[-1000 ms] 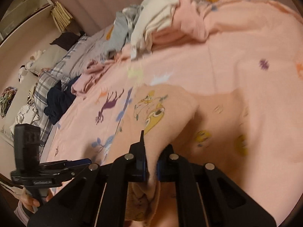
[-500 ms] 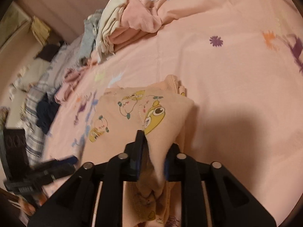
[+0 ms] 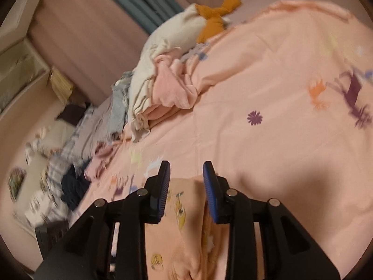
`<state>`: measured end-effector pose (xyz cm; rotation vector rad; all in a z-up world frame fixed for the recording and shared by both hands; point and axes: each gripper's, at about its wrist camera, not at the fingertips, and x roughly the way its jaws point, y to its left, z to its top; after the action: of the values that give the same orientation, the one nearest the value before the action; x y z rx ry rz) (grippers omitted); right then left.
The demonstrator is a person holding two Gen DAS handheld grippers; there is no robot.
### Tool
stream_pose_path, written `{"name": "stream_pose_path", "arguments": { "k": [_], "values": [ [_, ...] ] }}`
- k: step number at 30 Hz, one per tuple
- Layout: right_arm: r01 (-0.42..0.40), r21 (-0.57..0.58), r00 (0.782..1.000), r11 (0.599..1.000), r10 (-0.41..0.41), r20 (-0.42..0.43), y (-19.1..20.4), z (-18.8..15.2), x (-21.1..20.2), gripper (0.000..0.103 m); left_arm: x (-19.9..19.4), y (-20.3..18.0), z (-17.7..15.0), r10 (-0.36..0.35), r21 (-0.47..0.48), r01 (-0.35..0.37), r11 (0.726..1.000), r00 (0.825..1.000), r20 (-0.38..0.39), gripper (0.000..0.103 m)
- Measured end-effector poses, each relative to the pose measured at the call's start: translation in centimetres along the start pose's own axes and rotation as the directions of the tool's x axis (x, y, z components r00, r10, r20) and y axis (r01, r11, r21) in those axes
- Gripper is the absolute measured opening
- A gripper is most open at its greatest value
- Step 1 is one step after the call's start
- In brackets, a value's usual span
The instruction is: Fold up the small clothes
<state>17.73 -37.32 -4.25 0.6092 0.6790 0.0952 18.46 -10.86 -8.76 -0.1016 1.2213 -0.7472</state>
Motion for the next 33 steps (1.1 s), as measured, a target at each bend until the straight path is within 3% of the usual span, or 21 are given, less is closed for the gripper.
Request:
{"name": "stream_pose_path", "arguments": {
  "k": [3,8,12,15,19,22,26,33],
  "values": [
    [-0.048,-0.095,0.992,0.994,0.036,-0.118,2.3,-2.1,-0.9,0.030,0.0,-0.1,-0.1,0.005,0.011,-0.005,1.000,1.000,0.001,0.044],
    [-0.063,-0.283,0.973,0.957,-0.005,-0.232,5.1,-6.8,-2.1,0.022,0.1,-0.2,-0.2,0.022,0.030,-0.022,0.999,1.000,0.003,0.044],
    [0.024,-0.369,0.950,0.929,-0.136,-0.282,4.6,-9.4,-1.3,0.021,0.3,-0.4,-0.7,0.033,0.046,-0.033,0.998,0.999,0.011,0.044],
    [0.074,-0.379,0.928,0.922,-0.203,-0.312,3.1,-10.7,-0.9,0.018,0.6,-0.2,-1.2,0.027,0.056,-0.028,0.998,0.999,0.019,0.044],
    [0.102,-0.383,0.919,0.918,-0.235,-0.318,2.2,-11.5,-1.1,0.018,0.0,-0.1,-1.9,0.021,0.055,-0.023,0.998,0.999,0.038,0.044],
    [0.106,-0.388,0.925,0.915,-0.234,-0.300,2.6,-11.7,-2.2,0.022,-1.4,-0.4,-3.3,0.030,0.083,-0.034,0.996,0.998,0.056,0.044],
    [0.047,-0.378,0.949,0.925,-0.160,-0.273,3.7,-12.2,-4.1,0.023,-1.9,-0.4,-4.9,0.037,0.109,-0.044,0.993,0.998,0.059,0.044],
    [0.076,-0.360,0.929,0.930,-0.197,-0.314,2.8,-13.7,-2.1,0.023,-0.9,0.1,-5.3,0.042,0.080,-0.046,0.996,0.998,0.051,0.044]
  ]
}}
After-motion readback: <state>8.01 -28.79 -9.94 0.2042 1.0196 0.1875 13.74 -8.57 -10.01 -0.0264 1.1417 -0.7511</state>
